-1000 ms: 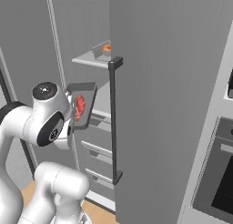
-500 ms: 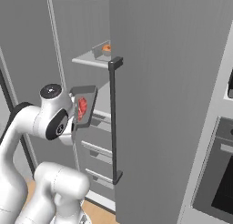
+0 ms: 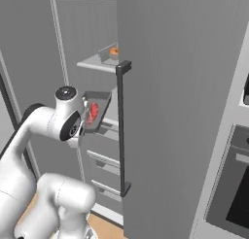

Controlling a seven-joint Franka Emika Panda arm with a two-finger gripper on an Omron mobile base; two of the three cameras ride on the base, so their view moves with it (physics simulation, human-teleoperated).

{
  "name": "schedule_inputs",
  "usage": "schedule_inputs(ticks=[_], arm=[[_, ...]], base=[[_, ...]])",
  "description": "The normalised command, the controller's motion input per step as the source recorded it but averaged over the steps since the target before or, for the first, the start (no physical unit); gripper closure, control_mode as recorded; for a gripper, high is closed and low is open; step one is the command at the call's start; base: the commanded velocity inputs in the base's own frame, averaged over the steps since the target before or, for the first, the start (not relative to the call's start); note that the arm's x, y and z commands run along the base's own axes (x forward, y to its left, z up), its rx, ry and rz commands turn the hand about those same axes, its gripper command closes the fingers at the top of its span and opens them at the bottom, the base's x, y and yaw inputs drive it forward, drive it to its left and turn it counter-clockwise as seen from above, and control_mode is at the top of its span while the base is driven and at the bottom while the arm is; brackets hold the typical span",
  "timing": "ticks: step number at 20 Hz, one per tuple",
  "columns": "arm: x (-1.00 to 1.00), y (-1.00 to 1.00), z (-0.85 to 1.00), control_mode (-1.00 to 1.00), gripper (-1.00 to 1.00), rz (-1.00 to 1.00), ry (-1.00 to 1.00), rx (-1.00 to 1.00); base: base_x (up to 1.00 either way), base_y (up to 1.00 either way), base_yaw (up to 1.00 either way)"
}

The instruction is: Take the meat container that has the steak and place it on the second highest rack of the freezer. Then take the vegetable container that has the onion and garlic and place it on the highest rack of the freezer.

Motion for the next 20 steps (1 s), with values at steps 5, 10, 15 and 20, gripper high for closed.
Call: schedule_inputs(ticks=[5, 10, 15, 20], arm=[[0.59, 0.03, -0.11, -1.00, 1.00, -0.05, 0.00, 0.00], [0.68, 0.07, -0.11, -1.00, 1.00, -0.01, 0.01, 0.00], [0.64, 0.00, -0.10, -1.00, 1.00, 0.00, 0.00, 0.00], [0.61, 0.00, -0.16, -1.00, 1.00, 0.00, 0.01, 0.00]], base=[[0.00, 0.00, 0.00], [0.00, 0.00, 0.00], [0.00, 0.00, 0.00], [0.00, 0.00, 0.00]])
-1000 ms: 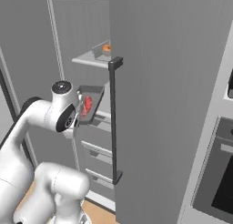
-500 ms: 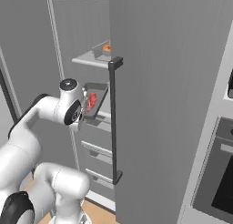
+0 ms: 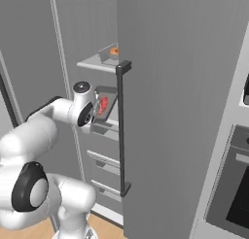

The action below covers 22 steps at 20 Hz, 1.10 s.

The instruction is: Take the meat container that has the steak and place it on the second highest rack of the freezer. Then take the vegetable container that has the onion and garlic and place it on the highest rack of the freezer.

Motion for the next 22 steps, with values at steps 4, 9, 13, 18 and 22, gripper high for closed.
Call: schedule_inputs(ticks=[4, 9, 13, 18, 22], arm=[[0.62, 0.00, -0.21, -1.00, 1.00, 0.00, 0.01, 0.00], [0.62, 0.00, -0.25, -1.00, 1.00, -0.01, 0.01, 0.00], [0.53, -0.01, -0.25, -1.00, 1.00, -0.06, 0.00, 0.00], [0.50, -0.06, -0.23, -1.00, 1.00, -0.08, 0.00, 0.00], [0.54, -0.13, -0.17, -1.00, 1.00, -0.08, 0.00, 0.00]], base=[[0.00, 0.00, 0.00], [0.00, 0.00, 0.00], [0.00, 0.00, 0.00], [0.00, 0.00, 0.00], [0.00, 0.00, 0.00]])
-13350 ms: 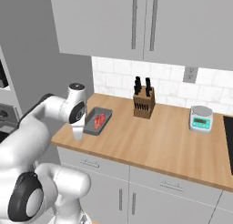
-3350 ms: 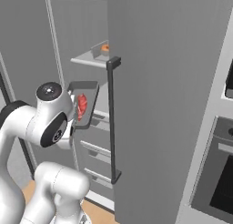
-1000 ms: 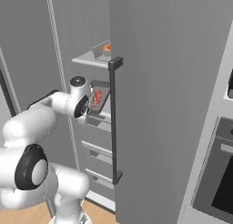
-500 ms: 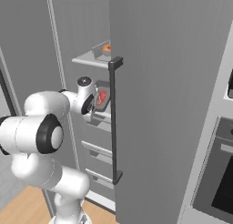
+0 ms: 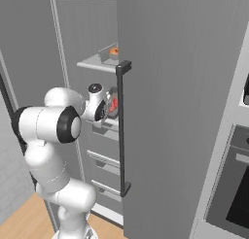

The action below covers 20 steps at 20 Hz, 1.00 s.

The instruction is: Take the meat container that has the steak and place it on the second highest rack of the freezer. Then take the vegetable container that has the onion and garlic and place it on the highest rack of the freezer.

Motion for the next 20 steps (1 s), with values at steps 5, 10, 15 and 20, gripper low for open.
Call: schedule_inputs(ticks=[5, 10, 15, 20], arm=[[0.66, -0.13, -0.14, -1.00, 1.00, -0.06, 0.00, 0.00], [0.68, -0.02, -0.28, -1.00, 1.00, -0.05, 0.00, 0.00], [0.68, -0.03, -0.41, -1.00, 1.00, -0.04, 0.01, 0.00], [0.65, -0.13, -0.44, -1.00, 1.00, -0.02, 0.02, 0.00]], base=[[0.00, 0.00, 0.00], [0.00, 0.00, 0.00], [0.00, 0.00, 0.00], [0.00, 0.00, 0.00]])
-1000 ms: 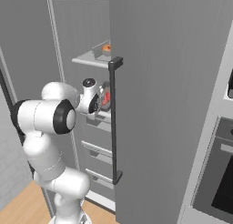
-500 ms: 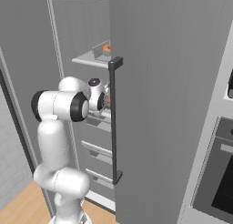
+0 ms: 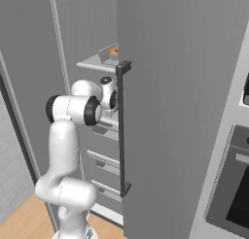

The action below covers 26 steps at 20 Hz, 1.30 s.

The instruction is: Take the meat container that has the steak and place it on the second highest rack of the freezer. Then take the vegetable container that has the onion and garlic and place it on the highest rack of the freezer.

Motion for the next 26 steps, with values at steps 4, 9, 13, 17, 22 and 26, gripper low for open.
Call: schedule_inputs(ticks=[4, 9, 13, 17, 22, 26], arm=[[0.46, -0.01, -0.59, -1.00, -1.00, -0.02, 0.00, 0.00], [-0.15, -0.02, -0.34, -1.00, -1.00, -0.01, -0.03, 0.00], [-0.96, 0.03, -0.27, -1.00, -1.00, 0.00, -0.13, -0.01], [-0.81, 0.13, 0.07, -1.00, -1.00, 0.04, -0.27, -0.01], [-0.70, 0.02, 0.70, -1.00, -1.00, 0.08, -0.44, 0.00], [-0.76, 0.00, 1.00, -1.00, -1.00, 0.06, -0.40, 0.00]], base=[[0.00, 0.00, 0.00], [0.00, 0.00, 0.00], [0.00, 0.00, 0.00], [0.00, 0.00, 0.00], [0.00, 0.00, 0.00], [0.00, 0.00, 0.00]])
